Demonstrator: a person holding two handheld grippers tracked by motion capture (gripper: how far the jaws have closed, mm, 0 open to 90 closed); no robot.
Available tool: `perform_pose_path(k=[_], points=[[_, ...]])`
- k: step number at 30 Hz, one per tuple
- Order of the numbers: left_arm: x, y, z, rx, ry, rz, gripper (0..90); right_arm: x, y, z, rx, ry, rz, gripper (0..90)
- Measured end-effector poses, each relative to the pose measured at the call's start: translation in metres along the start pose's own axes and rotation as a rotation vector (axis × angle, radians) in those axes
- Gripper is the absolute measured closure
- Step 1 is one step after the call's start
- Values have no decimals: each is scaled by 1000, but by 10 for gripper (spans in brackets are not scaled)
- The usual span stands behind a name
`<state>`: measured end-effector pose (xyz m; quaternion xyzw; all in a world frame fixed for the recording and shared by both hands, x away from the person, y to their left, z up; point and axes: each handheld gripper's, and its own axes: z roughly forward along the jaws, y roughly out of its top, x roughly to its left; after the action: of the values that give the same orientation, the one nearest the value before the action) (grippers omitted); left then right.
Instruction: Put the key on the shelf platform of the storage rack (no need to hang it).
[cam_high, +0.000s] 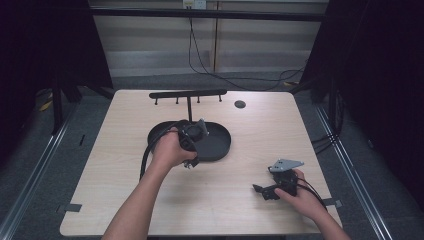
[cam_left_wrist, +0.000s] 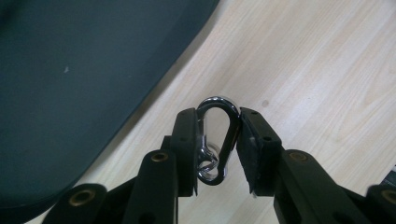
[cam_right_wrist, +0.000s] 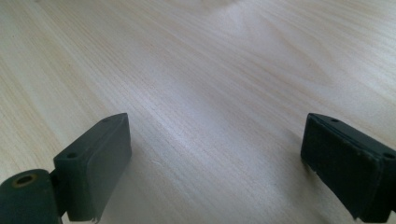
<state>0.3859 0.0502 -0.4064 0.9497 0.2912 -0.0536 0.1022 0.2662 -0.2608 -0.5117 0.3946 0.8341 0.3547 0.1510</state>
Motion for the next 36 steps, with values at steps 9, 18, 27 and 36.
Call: perform_pose_path(k=[9, 18, 27, 36], points=[[6, 7, -3, 18, -2, -17, 692, 0, 0, 0, -2, -1, -2, 84], [10, 13, -14, -3, 0, -23, 692, 0, 0, 0, -2, 0, -3, 84], [18, 17, -20, -17, -10, -55, 692, 0, 0, 0, -3, -1, -4, 84], [26, 18, -21, -14, -3, -72, 692, 0, 0, 0, -4, -2, -5, 84]])
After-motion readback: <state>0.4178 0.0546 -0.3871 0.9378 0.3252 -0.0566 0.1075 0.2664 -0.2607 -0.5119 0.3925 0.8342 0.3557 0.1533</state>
